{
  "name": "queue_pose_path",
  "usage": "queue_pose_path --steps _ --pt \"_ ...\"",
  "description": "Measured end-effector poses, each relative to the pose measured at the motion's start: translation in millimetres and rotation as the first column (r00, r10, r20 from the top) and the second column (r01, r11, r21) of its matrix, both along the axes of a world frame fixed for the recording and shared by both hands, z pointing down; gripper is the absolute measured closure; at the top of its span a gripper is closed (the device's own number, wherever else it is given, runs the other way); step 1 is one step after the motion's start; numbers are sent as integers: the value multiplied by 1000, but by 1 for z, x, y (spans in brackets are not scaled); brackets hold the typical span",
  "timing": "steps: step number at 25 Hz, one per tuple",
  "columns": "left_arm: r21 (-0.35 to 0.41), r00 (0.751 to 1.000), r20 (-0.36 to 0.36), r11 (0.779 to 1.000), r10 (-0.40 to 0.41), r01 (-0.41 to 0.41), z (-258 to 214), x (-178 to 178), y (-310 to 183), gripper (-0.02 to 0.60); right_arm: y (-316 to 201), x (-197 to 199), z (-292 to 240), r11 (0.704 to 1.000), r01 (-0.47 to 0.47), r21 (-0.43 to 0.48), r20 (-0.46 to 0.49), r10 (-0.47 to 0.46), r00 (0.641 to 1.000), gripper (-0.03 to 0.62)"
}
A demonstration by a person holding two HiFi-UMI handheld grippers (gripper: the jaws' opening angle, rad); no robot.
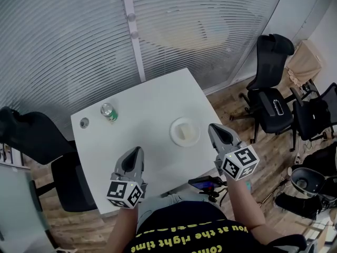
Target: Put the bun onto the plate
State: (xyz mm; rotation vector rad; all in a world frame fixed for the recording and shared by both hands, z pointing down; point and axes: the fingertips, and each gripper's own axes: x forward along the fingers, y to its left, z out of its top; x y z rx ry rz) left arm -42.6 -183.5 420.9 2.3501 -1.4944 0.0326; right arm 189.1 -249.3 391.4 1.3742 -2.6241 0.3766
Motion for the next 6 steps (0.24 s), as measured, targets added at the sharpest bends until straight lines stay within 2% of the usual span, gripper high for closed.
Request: queue_pose_path --steps 6 --pt "-3 1000 1 1000 -1 1 1 -1 2 581 4 0 2 1000 -2 2 -1 2 1000 588"
